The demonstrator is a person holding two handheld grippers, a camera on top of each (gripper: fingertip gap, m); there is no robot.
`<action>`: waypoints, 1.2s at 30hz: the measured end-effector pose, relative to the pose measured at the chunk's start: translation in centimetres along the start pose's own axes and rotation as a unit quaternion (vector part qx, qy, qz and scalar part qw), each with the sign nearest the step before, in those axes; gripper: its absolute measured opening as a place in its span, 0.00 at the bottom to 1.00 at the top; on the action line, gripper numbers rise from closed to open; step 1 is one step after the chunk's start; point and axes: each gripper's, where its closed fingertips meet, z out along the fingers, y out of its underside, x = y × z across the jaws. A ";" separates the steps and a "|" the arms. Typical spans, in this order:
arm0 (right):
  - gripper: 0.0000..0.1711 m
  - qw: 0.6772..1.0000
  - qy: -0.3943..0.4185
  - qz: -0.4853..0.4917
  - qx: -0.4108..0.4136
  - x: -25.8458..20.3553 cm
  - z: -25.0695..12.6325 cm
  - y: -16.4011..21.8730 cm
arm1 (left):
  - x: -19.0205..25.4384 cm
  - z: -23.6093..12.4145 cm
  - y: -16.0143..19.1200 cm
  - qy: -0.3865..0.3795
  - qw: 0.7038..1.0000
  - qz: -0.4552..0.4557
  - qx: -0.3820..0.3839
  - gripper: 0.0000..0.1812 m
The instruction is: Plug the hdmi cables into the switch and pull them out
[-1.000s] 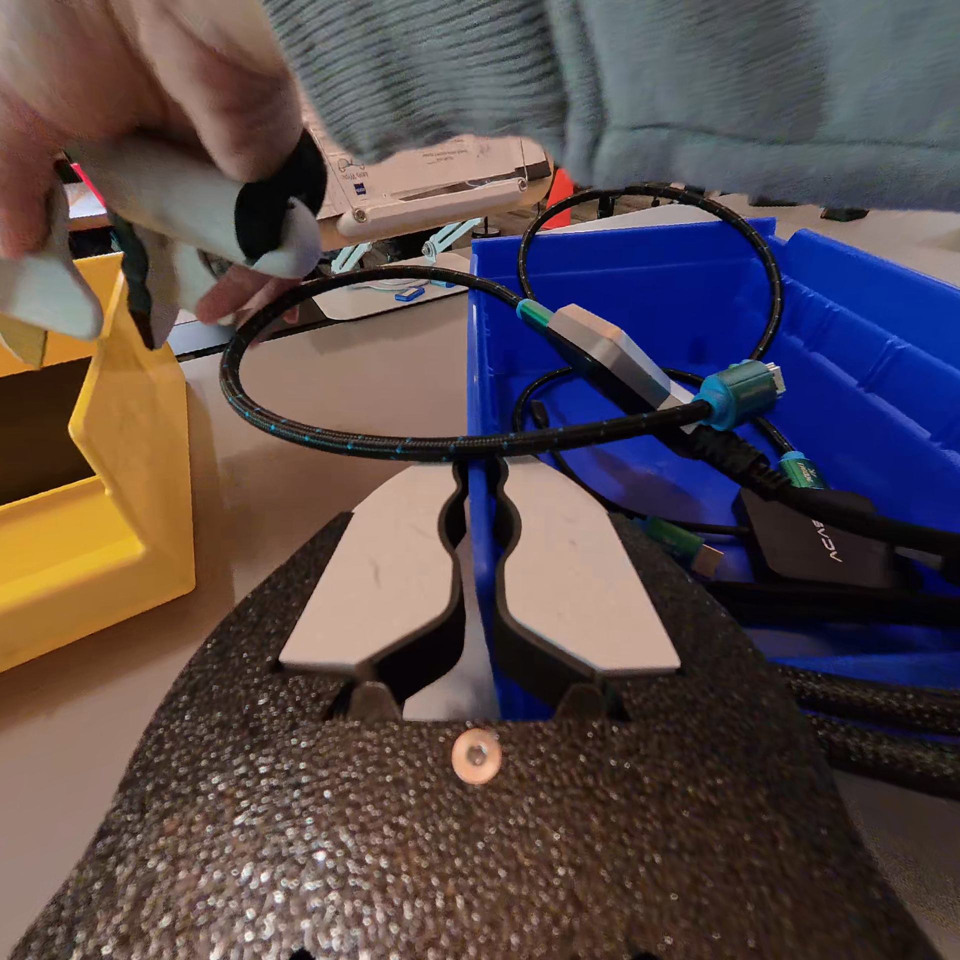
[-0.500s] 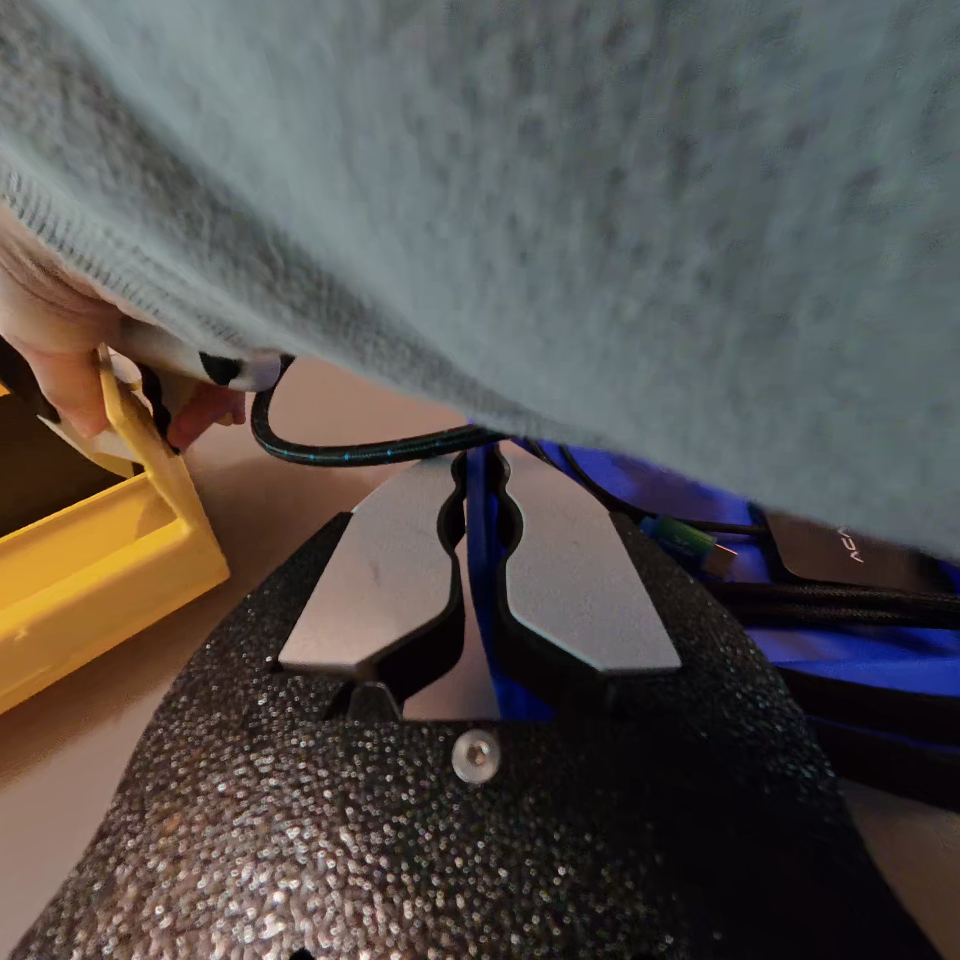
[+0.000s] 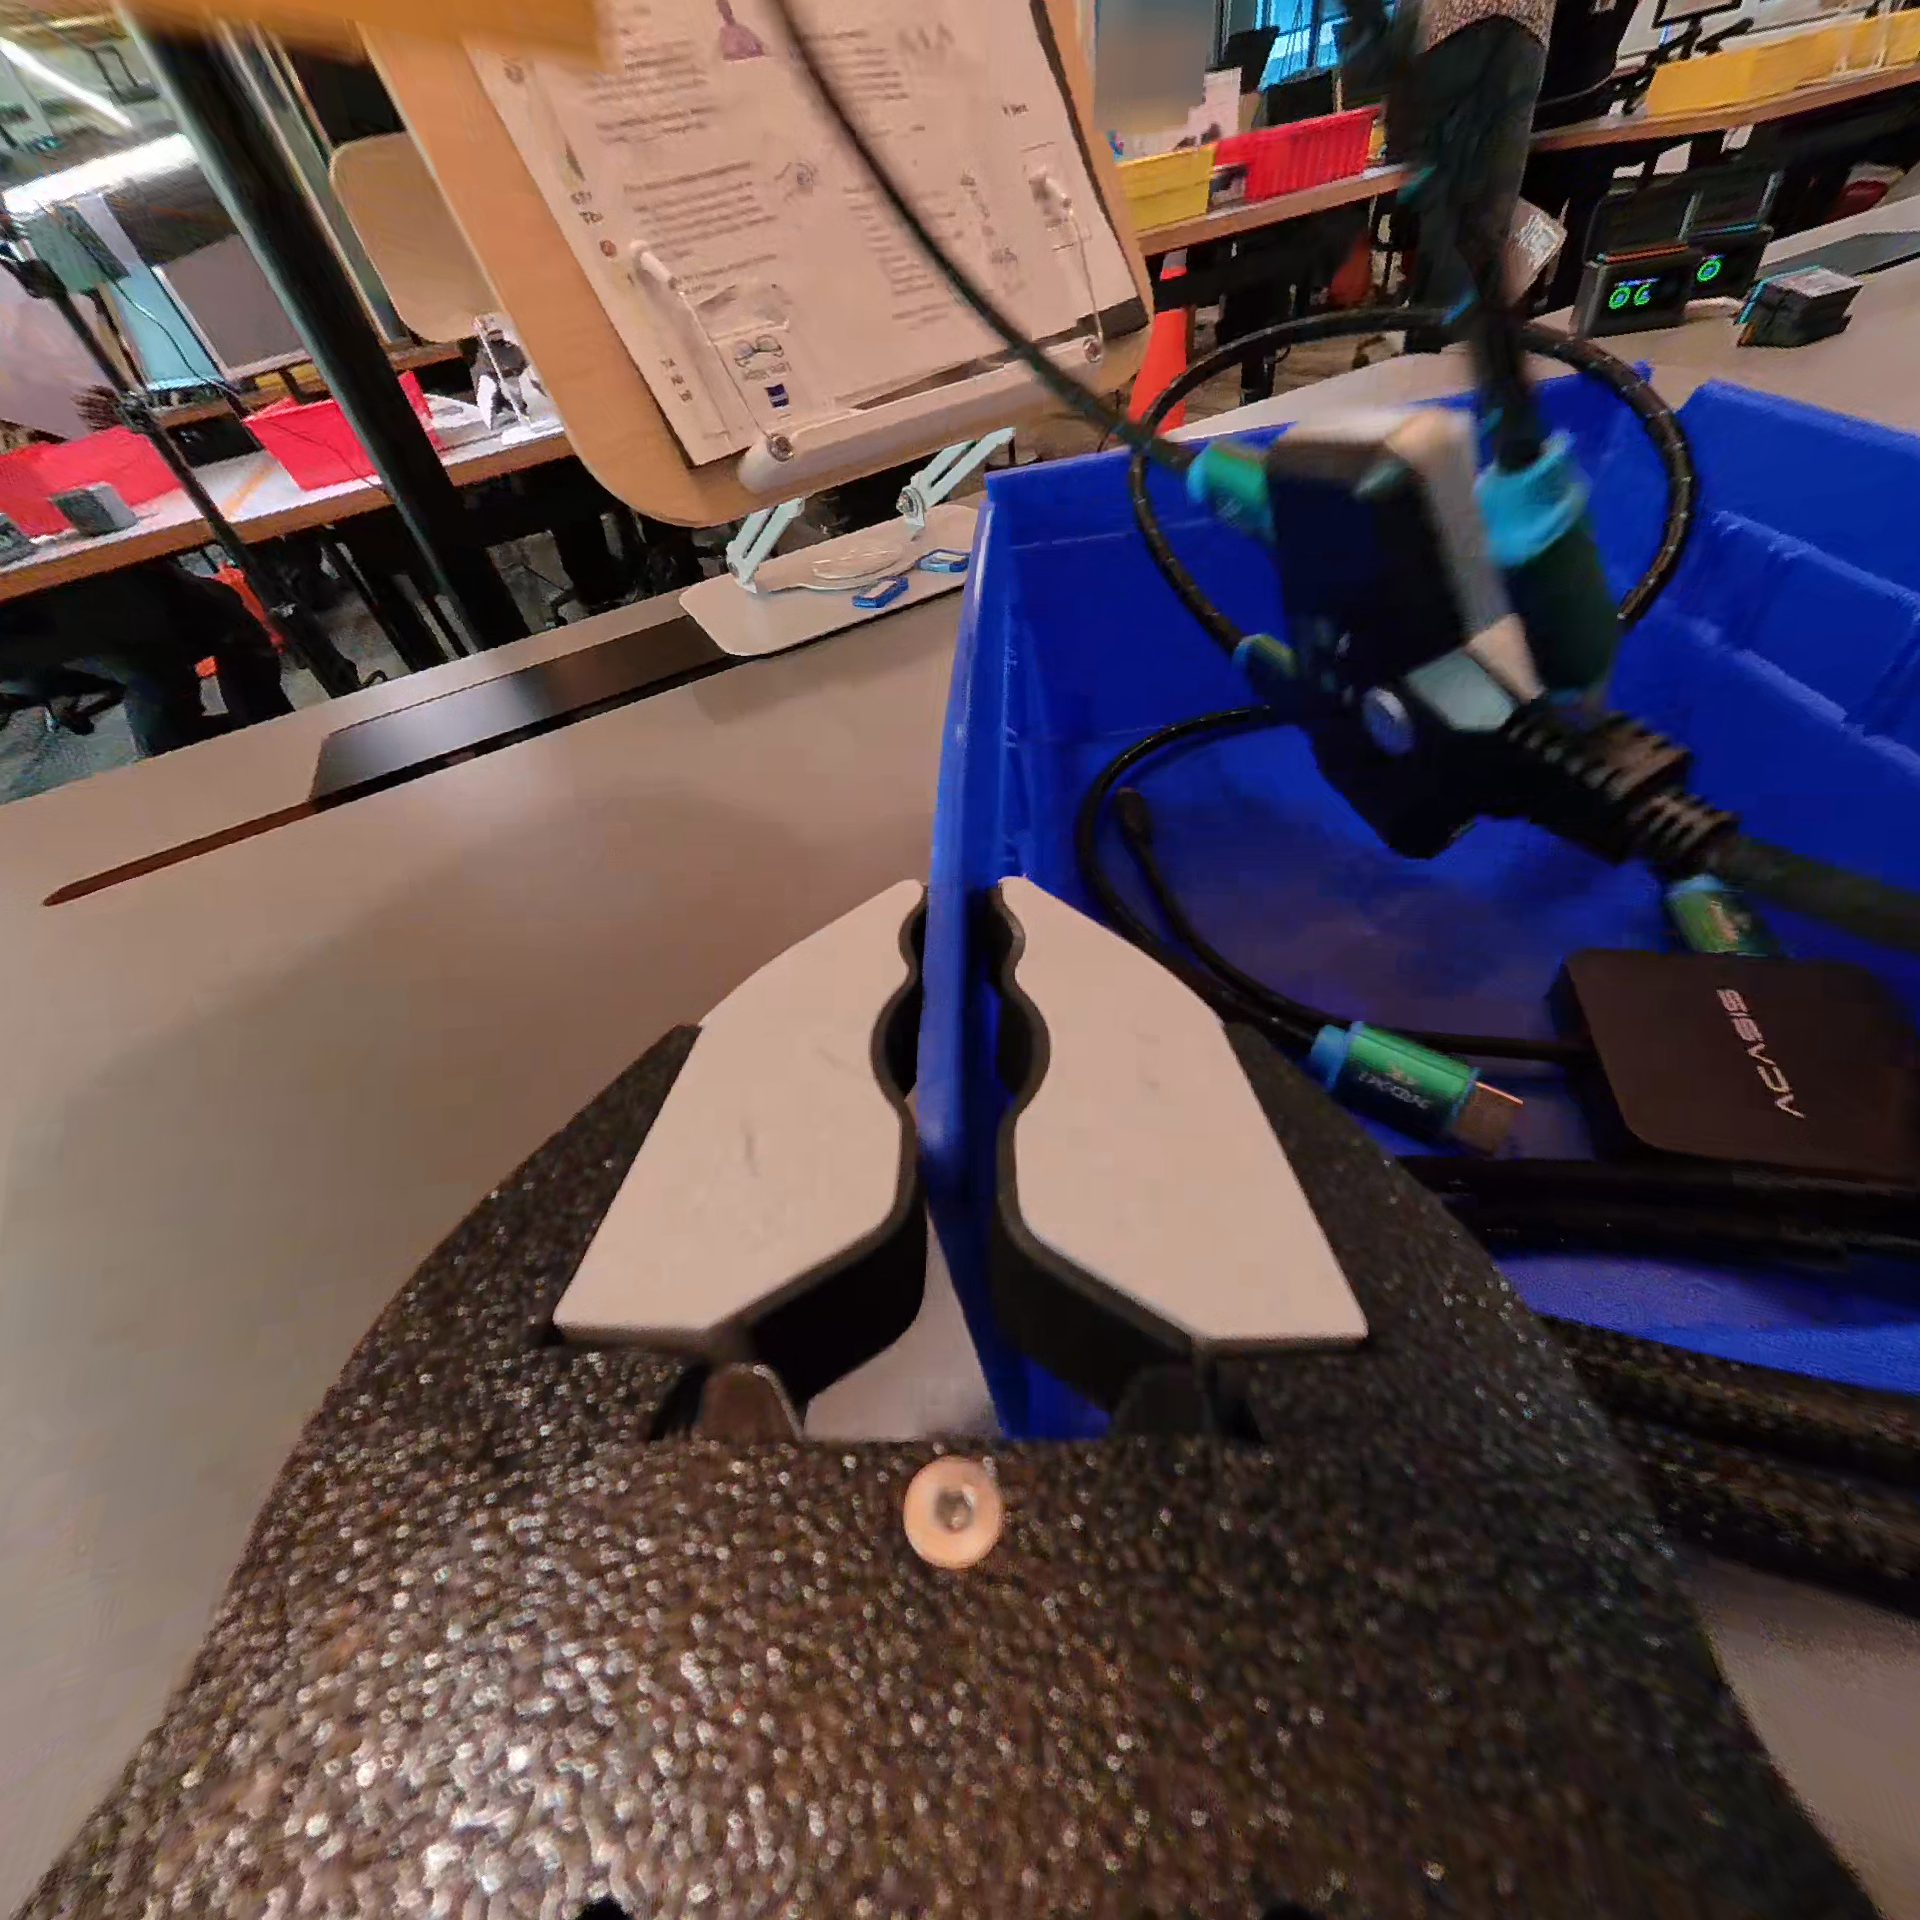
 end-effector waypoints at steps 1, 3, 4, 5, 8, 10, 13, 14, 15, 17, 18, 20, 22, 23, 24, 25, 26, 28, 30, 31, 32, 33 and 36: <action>0.14 1.000 0.000 0.000 0.011 1.0 -2.4 0.4 | -0.4 -0.2 0.1 -0.003 1.000 0.005 -0.001 0.05; 0.14 1.000 0.006 0.008 0.030 3.5 -7.2 2.3 | -1.3 -0.6 0.3 -0.009 1.000 0.007 -0.003 0.06; 0.14 0.999 0.012 0.014 0.040 5.0 -9.5 3.5 | -1.8 -0.7 0.4 -0.011 1.000 0.003 -0.004 0.06; 0.14 0.998 0.020 0.021 0.052 6.7 -11.7 5.0 | -2.2 -0.9 0.5 -0.014 1.000 -0.002 -0.004 0.05; 0.14 0.993 0.030 0.065 0.092 11.6 -17.6 10.3 | -3.8 -1.6 0.9 -0.030 0.999 -0.015 -0.006 0.05; 0.13 0.987 0.021 0.107 0.117 14.5 -20.4 14.1 | -4.8 -2.0 1.1 -0.044 0.999 -0.029 -0.006 0.05; 0.13 0.977 0.025 0.159 0.138 17.8 -22.1 18.9 | -5.5 -2.2 1.2 -0.056 0.997 -0.048 -0.005 0.04; 0.14 0.974 0.026 0.174 0.145 18.4 -22.0 19.8 | -5.5 -2.1 1.1 -0.056 0.997 -0.050 -0.004 0.04; 0.14 0.971 0.020 0.185 0.152 18.5 -21.5 20.2 | -5.5 -2.1 1.1 -0.055 0.997 -0.052 -0.004 0.04; 0.14 0.967 -0.009 0.189 0.170 17.7 -20.3 19.8 | -5.5 -2.0 1.2 -0.054 0.997 -0.057 -0.005 0.04; 0.14 0.966 -0.023 0.182 0.180 16.9 -19.8 19.0 | -5.5 -2.0 1.2 -0.055 0.997 -0.057 -0.005 0.04; 0.14 0.967 -0.053 0.160 0.191 14.7 -19.1 17.1 | -5.6 -2.0 1.2 -0.060 0.997 -0.054 -0.006 0.04; 0.14 0.971 -0.062 0.123 0.195 12.3 -18.9 14.9 | -5.6 -2.0 1.2 -0.058 0.997 -0.056 -0.006 0.04; 0.14 0.973 -0.057 0.102 0.198 11.1 -19.0 13.6 | -5.6 -2.0 1.2 -0.057 0.997 -0.059 -0.006 0.04; 0.14 0.975 -0.050 0.082 0.202 9.9 -19.0 12.4 | -5.6 -2.0 1.2 -0.057 0.997 -0.059 -0.006 0.04; 0.14 0.975 -0.045 0.063 0.207 8.7 -19.0 11.1 | -5.6 -2.0 1.2 -0.057 0.997 -0.056 -0.006 0.04; 0.14 0.975 -0.042 0.047 0.211 7.5 -18.8 9.8 | -5.7 -1.9 1.2 -0.057 0.997 -0.051 -0.006 0.04; 0.14 0.975 -0.035 0.019 0.220 5.4 -18.4 7.5 | -5.8 -1.9 1.3 -0.056 0.997 -0.047 -0.008 0.04; 0.14 0.973 -0.011 -0.005 0.229 4.4 -18.4 5.4 | -5.9 -1.9 1.3 -0.054 0.997 -0.052 -0.008 0.04; 0.14 0.973 0.007 -0.013 0.231 4.3 -18.6 4.4 | -6.0 -1.9 1.3 -0.056 0.997 -0.055 -0.009 0.04; 0.14 0.972 0.025 -0.017 0.233 4.5 -19.1 3.6 | -6.1 -1.9 1.4 -0.059 0.997 -0.057 -0.009 0.04; 0.14 0.972 0.044 -0.018 0.231 4.9 -19.6 3.0 | -6.3 -2.0 1.4 -0.062 0.996 -0.058 -0.010 0.04; 0.14 0.968 0.105 -0.007 0.228 7.6 -22.6 2.5 | -7.5 -2.6 1.7 -0.075 0.995 -0.070 -0.010 0.03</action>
